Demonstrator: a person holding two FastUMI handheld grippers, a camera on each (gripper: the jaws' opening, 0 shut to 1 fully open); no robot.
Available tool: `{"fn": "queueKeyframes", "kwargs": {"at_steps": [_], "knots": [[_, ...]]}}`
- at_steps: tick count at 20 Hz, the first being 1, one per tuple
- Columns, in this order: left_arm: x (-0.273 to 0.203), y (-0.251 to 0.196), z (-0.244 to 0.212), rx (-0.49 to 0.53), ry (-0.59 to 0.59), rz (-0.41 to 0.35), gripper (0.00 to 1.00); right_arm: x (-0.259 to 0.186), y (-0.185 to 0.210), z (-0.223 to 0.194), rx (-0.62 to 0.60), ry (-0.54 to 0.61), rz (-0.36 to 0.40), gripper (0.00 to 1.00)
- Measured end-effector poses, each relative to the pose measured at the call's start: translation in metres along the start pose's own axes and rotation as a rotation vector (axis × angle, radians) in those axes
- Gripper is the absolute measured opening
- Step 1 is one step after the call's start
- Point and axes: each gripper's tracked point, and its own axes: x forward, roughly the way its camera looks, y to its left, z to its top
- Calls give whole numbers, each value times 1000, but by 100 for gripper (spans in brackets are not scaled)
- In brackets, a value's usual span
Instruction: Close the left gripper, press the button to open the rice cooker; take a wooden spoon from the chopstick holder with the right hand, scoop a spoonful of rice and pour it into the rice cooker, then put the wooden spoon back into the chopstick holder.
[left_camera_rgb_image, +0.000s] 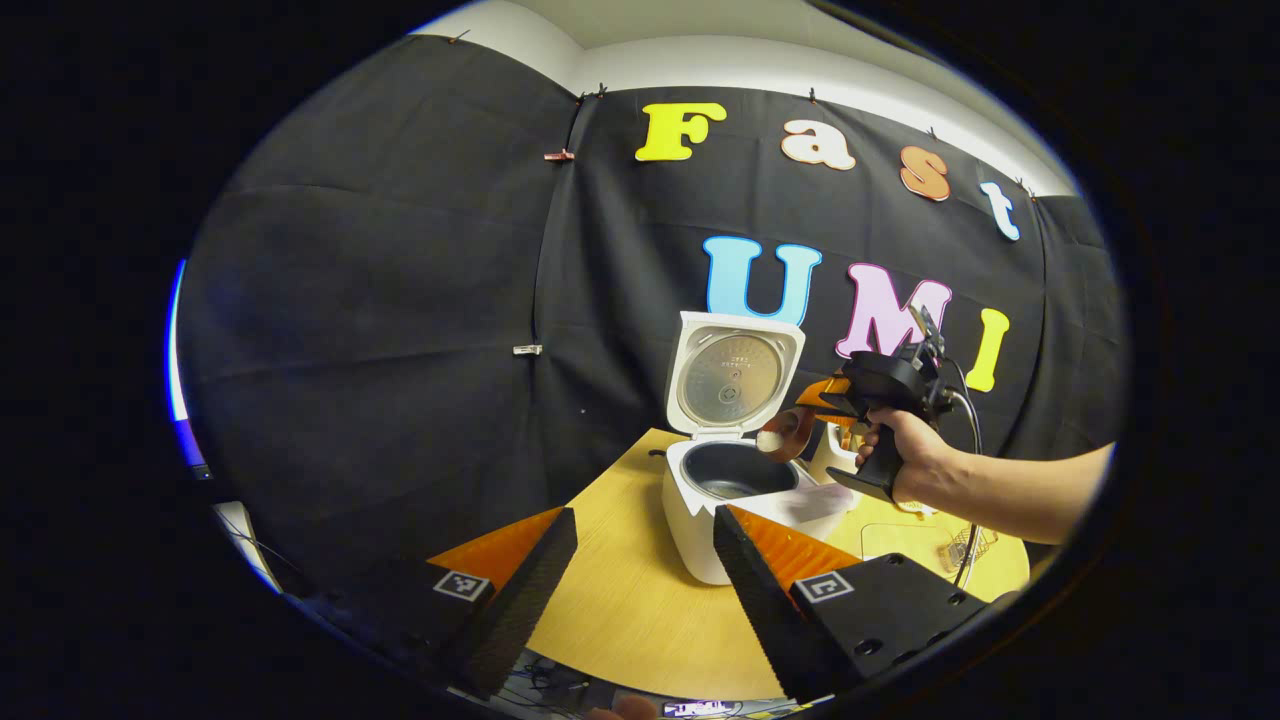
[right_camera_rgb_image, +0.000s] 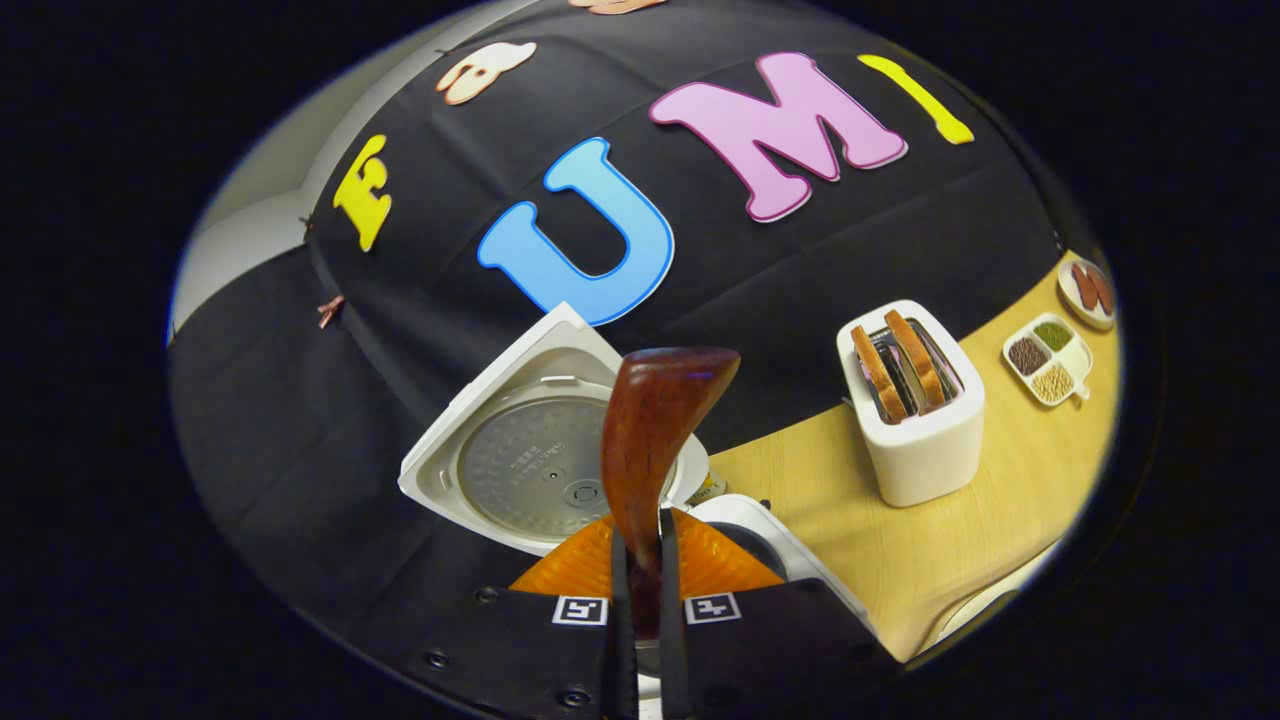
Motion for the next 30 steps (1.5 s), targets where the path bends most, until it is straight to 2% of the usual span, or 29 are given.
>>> {"fn": "queueKeyframes", "kwargs": {"at_steps": [5,13,20,25,30], "knots": [[-6,-4,-11,-9,20,0,95,5,21,2,-268,-16,24,13],[-21,1,-19,-17,31,8,95,5,44,-18,-562,-7,70,13],[-31,4,-24,-26,32,16,95,-3,71,-29,-836,-24,142,13],[-34,2,-23,-28,31,16,95,-6,78,-38,-934,-25,163,13],[-34,0,-21,-28,25,13,95,-9,87,-48,-1082,-39,211,13]]}}
